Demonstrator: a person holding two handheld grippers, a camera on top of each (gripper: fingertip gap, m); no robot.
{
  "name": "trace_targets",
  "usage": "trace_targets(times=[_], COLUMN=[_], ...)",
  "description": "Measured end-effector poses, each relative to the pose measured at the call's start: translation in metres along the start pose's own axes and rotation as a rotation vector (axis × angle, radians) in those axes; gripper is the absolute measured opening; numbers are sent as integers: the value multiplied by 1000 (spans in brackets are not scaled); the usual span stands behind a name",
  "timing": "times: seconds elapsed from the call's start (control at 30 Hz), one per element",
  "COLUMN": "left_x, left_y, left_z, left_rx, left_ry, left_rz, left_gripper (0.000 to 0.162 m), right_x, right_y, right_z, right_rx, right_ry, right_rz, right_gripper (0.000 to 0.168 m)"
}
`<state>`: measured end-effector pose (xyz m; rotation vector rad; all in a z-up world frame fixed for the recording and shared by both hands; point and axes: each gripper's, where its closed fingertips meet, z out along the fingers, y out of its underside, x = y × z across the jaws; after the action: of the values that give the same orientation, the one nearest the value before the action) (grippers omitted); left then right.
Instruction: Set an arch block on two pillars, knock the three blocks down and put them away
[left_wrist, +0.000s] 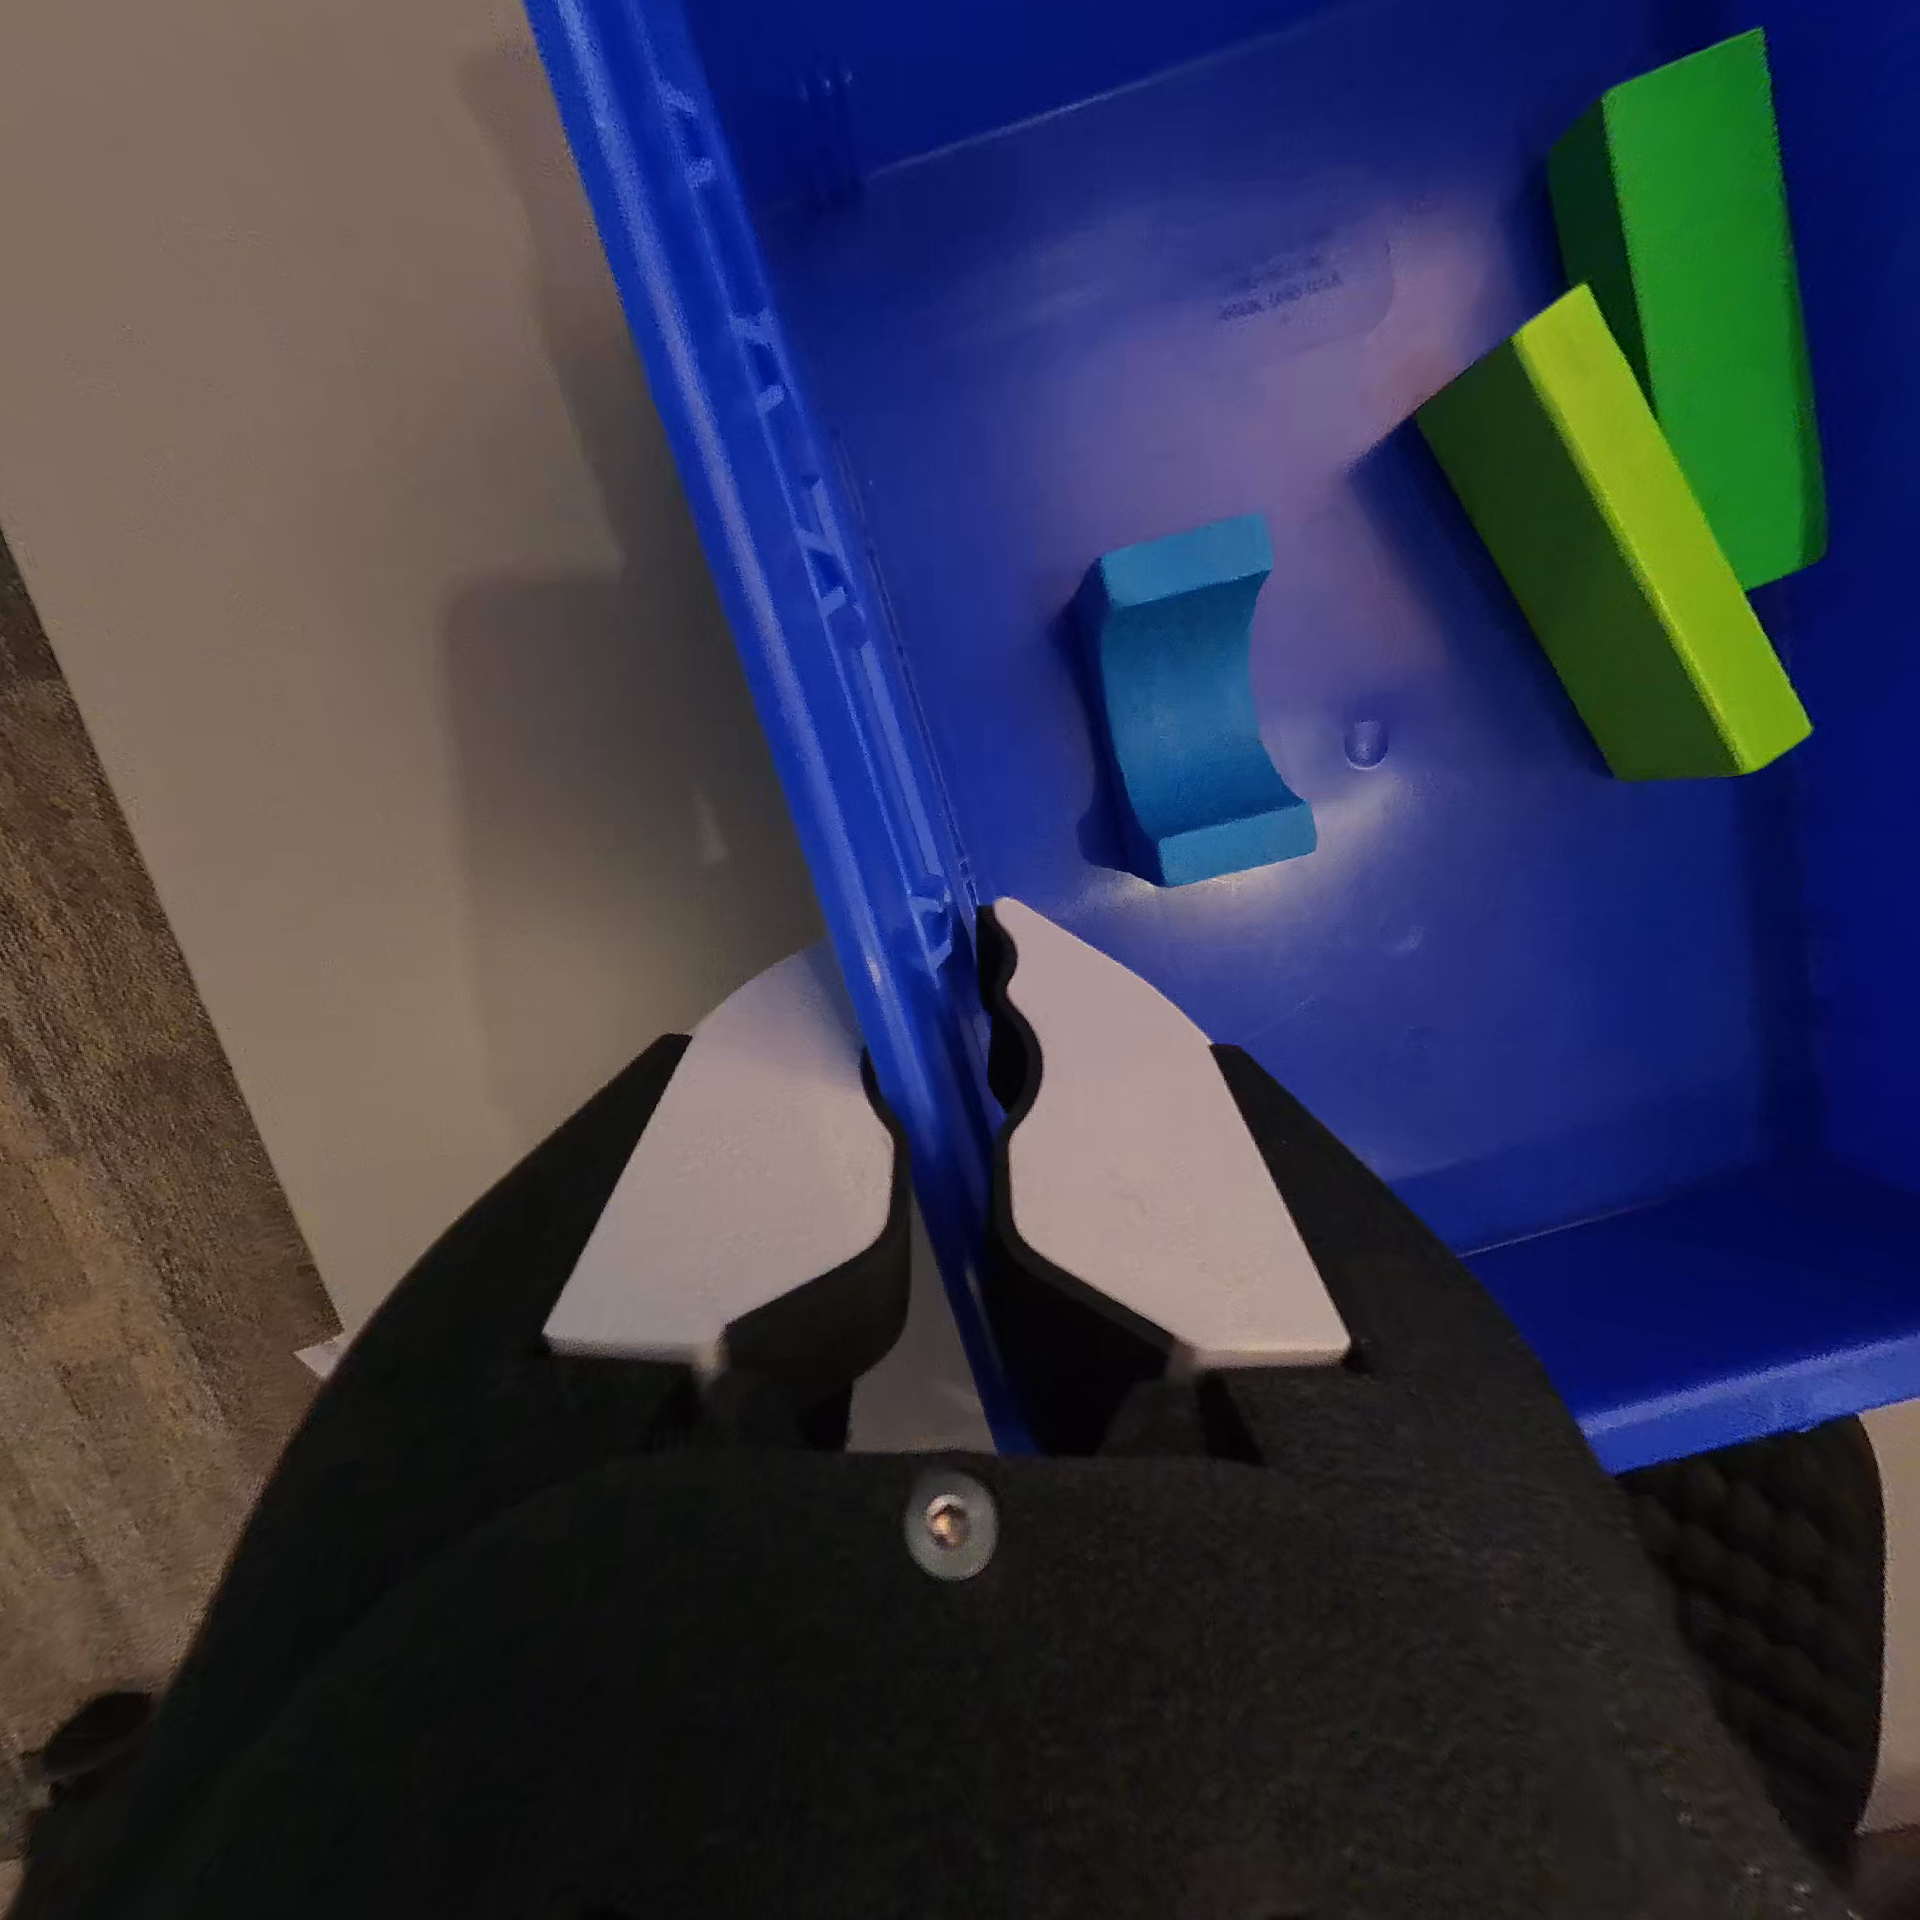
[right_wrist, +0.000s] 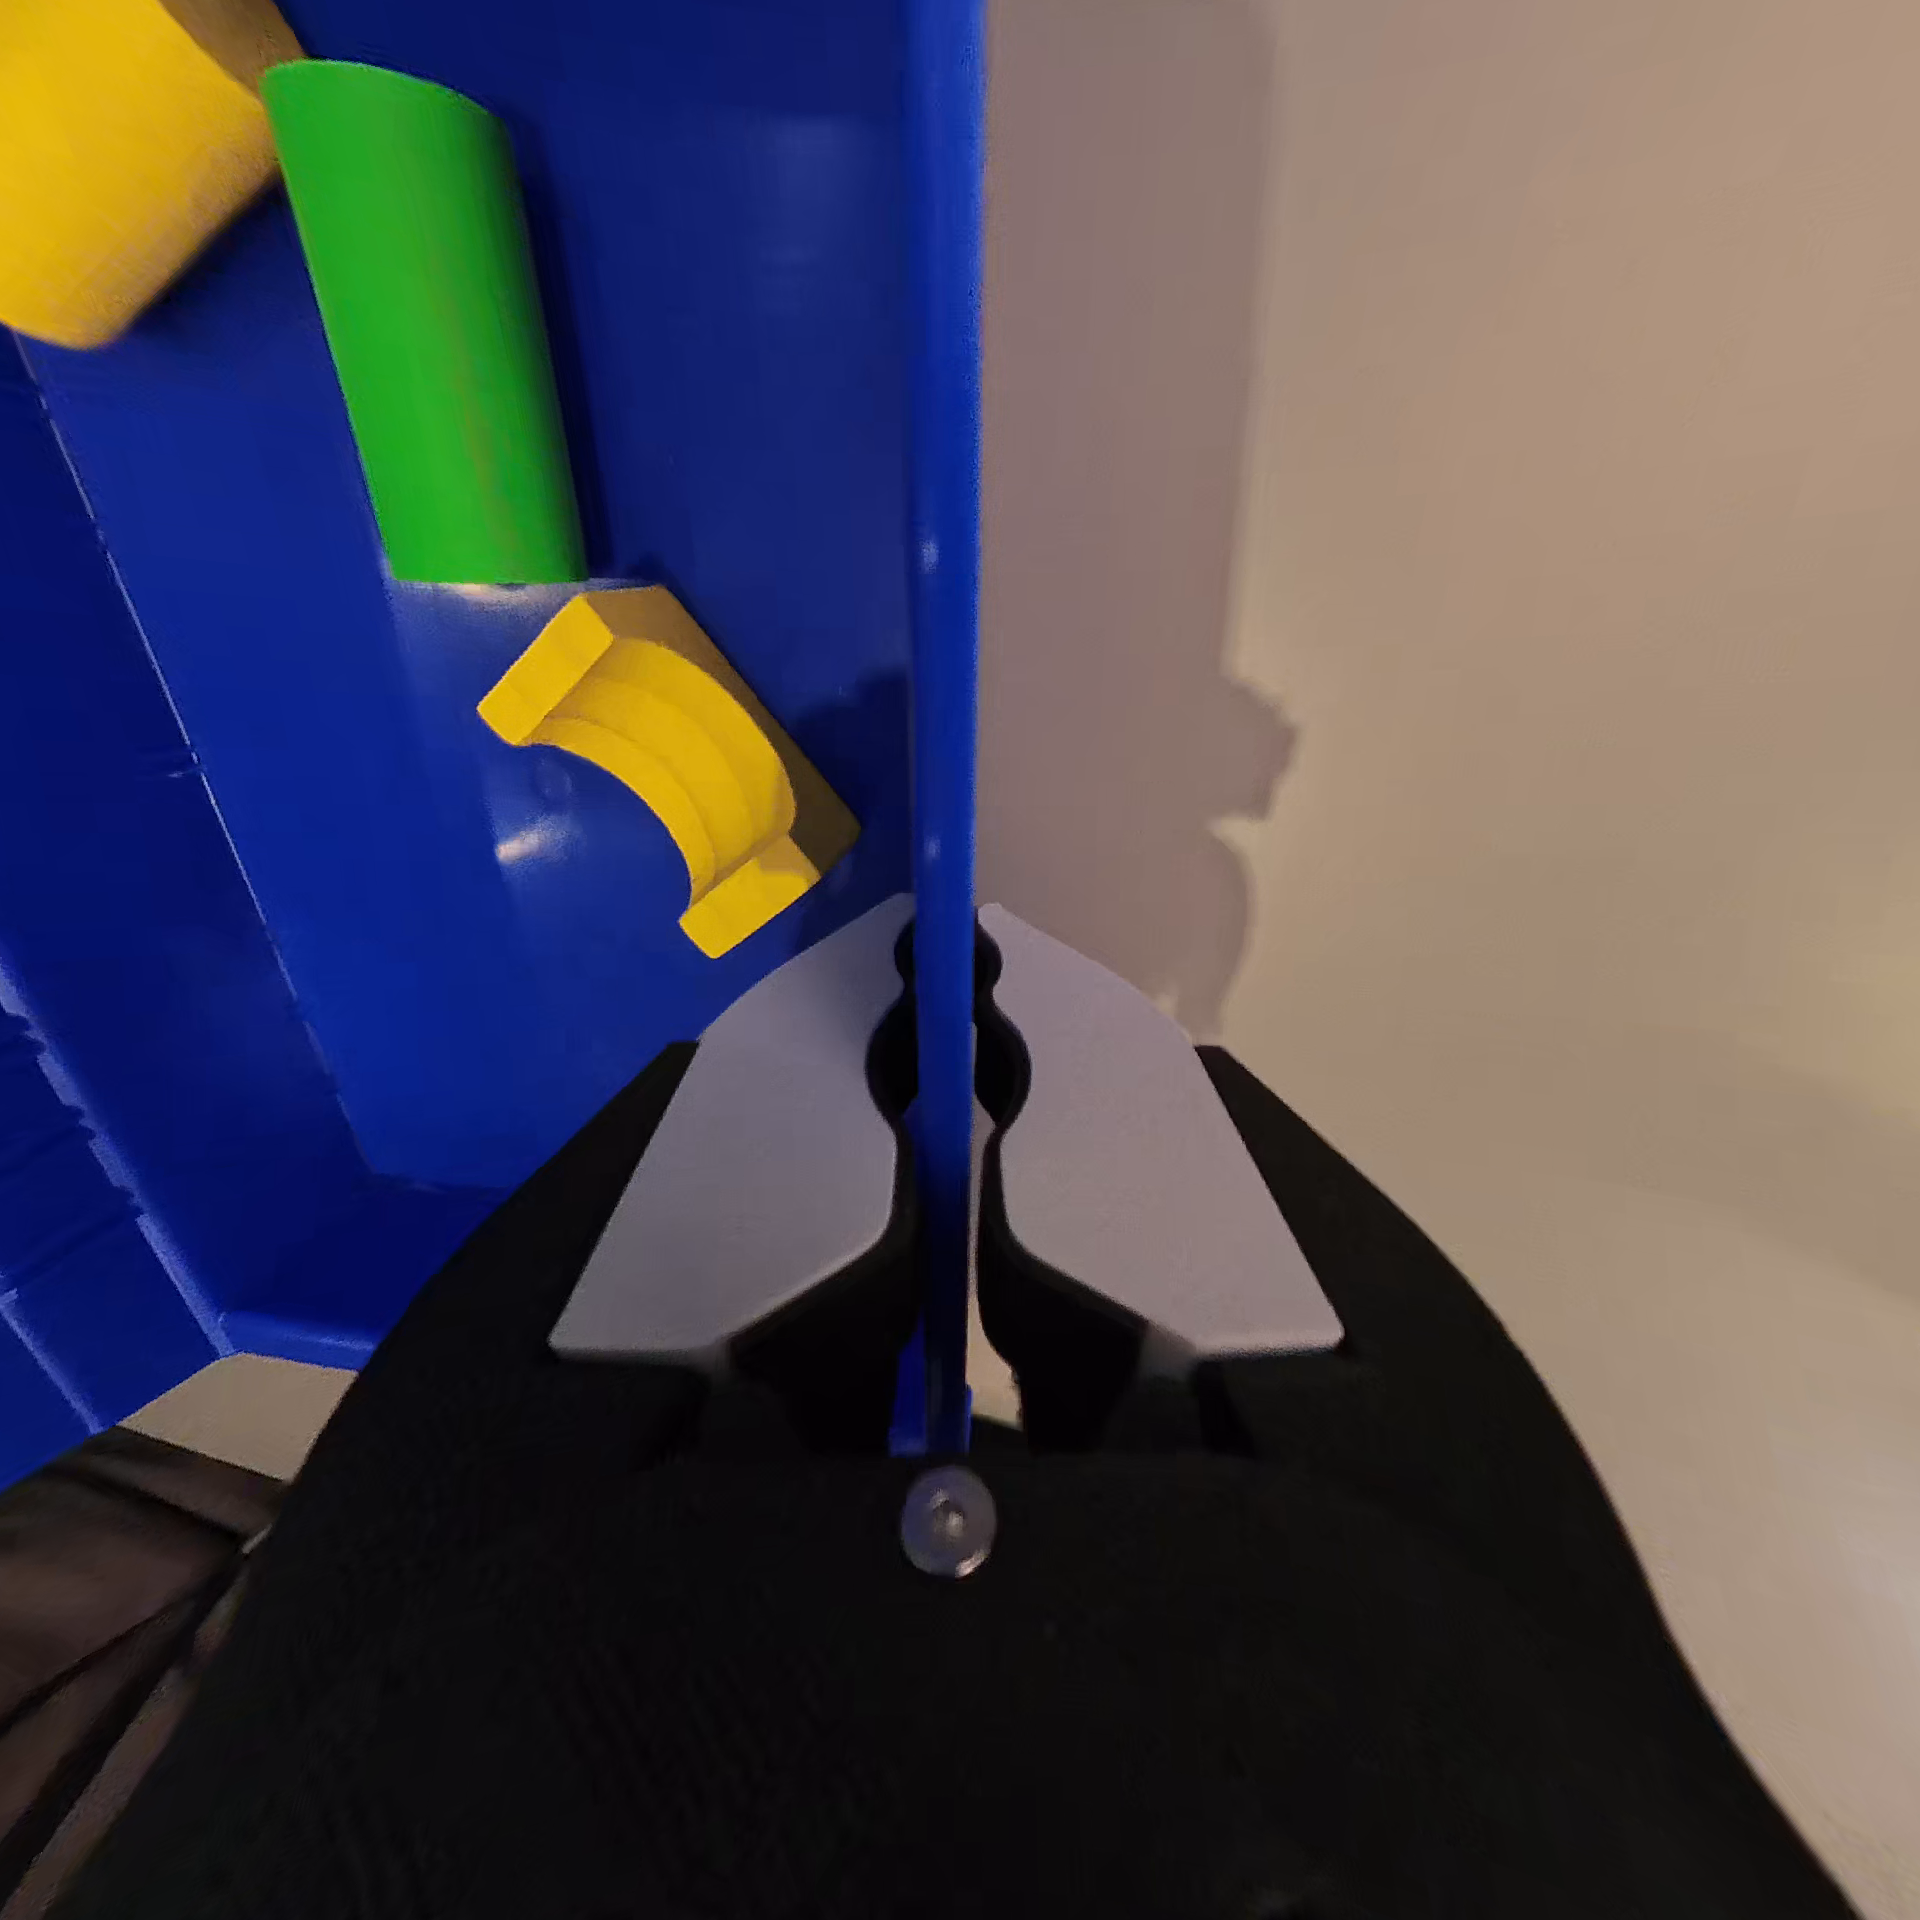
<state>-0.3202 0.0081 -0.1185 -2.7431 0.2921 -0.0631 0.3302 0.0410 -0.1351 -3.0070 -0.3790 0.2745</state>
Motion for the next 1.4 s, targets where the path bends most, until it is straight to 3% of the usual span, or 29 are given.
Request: trace_targets(times=[0.3, 0.57, 0.73, 0.83, 1.0, 1.13, 1.27, 1.4], left_x=[0, -9, -11, -12, 12, 65, 81, 100], left_y=[9, 19, 17, 10, -23, -58, -80, -86], left_z=[-3, -8, -14, -33, -109, -153, -167, -144], left_rx=[-33, -59, -42, 18, 289, 544, 640, 570], left_ry=[10, -19, -65, -99, -167, -80, -128, -47], left_rz=[-59, -108, -76, -80, 3, 144, 140, 98], left_gripper=[8, 9, 12, 22, 28, 41, 55, 47], right_x=[120, 164, 165, 166, 164, 106, 54, 37], right_y=[59, 75, 78, 73, 41, -3, -18, -22], right_z=[-26, -35, -35, -43, -114, -193, -229, -218], right_rx=[15, 53, 50, 113, 456, 859, 1016, 1029], right_ry=[33, 37, 84, 126, 301, 218, 106, 83], right_rz=[189, 301, 260, 242, 226, 70, -70, -141], right_gripper=[7, 7, 10, 25, 31, 31, 31, 32])
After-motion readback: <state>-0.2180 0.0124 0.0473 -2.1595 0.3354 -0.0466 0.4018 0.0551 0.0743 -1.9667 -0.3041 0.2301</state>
